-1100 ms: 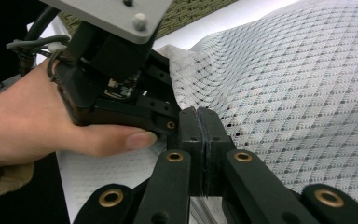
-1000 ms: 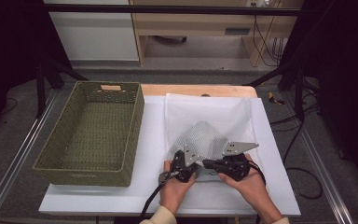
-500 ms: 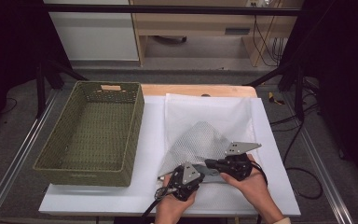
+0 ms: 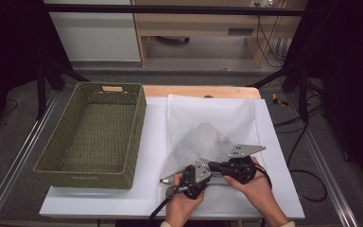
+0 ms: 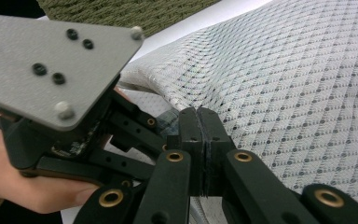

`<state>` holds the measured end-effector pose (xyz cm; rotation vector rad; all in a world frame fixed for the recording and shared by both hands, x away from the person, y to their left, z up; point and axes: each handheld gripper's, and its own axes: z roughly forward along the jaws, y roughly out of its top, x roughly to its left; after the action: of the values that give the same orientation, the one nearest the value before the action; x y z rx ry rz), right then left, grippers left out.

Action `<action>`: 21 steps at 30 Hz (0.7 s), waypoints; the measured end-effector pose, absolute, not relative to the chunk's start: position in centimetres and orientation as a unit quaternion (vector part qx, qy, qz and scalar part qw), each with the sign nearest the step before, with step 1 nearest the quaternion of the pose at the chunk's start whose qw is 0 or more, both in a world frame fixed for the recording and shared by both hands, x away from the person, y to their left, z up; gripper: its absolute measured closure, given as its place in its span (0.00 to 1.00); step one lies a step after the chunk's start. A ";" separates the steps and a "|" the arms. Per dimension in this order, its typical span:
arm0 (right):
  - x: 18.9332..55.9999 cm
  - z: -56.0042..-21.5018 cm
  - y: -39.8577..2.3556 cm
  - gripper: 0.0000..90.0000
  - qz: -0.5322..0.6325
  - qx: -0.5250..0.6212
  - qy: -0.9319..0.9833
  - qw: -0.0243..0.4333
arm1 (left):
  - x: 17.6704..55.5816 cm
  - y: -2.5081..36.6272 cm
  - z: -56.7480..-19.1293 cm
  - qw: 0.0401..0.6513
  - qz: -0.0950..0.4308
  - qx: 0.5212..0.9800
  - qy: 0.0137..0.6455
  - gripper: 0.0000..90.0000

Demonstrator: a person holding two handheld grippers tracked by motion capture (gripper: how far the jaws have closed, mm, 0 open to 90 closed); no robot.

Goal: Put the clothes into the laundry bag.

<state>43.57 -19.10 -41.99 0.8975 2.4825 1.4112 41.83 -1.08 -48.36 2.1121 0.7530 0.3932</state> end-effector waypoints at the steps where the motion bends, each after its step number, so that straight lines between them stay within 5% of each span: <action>1: 43.5 -42.0 -19.1 1.00 0.470 0.299 0.827 0.073 | 41.9 -1.1 -48.4 0.419 0.157 0.842 0.302 1.00; 21: 43.3 -42.3 -19.3 1.00 0.465 0.302 0.829 0.073 | 43.5 -1.5 -48.4 0.418 0.182 0.833 0.314 1.00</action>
<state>43.32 -19.32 -42.29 0.9072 2.4888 1.3978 43.48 -1.55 -48.35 2.0892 0.7873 0.4568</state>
